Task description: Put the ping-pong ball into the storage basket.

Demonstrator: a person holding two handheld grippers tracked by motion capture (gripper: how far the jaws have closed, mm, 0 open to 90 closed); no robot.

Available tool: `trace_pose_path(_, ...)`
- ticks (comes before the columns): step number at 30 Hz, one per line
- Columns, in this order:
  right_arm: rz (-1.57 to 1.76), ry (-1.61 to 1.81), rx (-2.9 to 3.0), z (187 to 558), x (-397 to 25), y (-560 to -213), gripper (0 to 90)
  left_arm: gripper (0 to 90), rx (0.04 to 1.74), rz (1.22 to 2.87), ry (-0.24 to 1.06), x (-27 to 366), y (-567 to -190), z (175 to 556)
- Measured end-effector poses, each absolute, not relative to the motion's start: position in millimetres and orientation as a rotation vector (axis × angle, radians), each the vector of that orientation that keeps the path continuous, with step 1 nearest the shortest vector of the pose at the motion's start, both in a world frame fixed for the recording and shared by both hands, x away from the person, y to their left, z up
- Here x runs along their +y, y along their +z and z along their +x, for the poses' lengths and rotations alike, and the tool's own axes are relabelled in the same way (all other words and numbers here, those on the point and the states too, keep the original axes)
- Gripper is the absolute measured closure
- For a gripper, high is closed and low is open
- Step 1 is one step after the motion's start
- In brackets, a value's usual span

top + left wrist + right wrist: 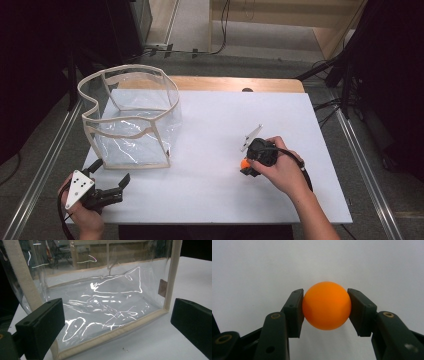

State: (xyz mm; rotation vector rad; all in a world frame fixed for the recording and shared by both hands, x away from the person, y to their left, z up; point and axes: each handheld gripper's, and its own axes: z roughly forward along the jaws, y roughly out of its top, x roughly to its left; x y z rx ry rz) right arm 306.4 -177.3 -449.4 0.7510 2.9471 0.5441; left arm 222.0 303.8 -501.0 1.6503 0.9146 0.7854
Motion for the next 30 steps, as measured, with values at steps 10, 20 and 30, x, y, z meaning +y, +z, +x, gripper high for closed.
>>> trace_pose_path(10, 0.732, 0.537, 2.955, 311.5, -166.2, -445.5, 47.6, 0.0, 0.915, 1.652, 0.785, 304.0, -501.0, 222.1)
trace_pose_path(20, 0.697, 0.527, 2.967, 317.8, -155.1, -441.2, 47.6, 0.0, 0.914, 1.651, 0.784, 304.0, -501.0, 222.1)
trace_pose_path(30, 0.680, 0.526, 2.974, 322.6, -146.3, -437.7, 47.6, 0.0, 0.914, 1.651, 0.783, 303.8, -501.1, 222.2)
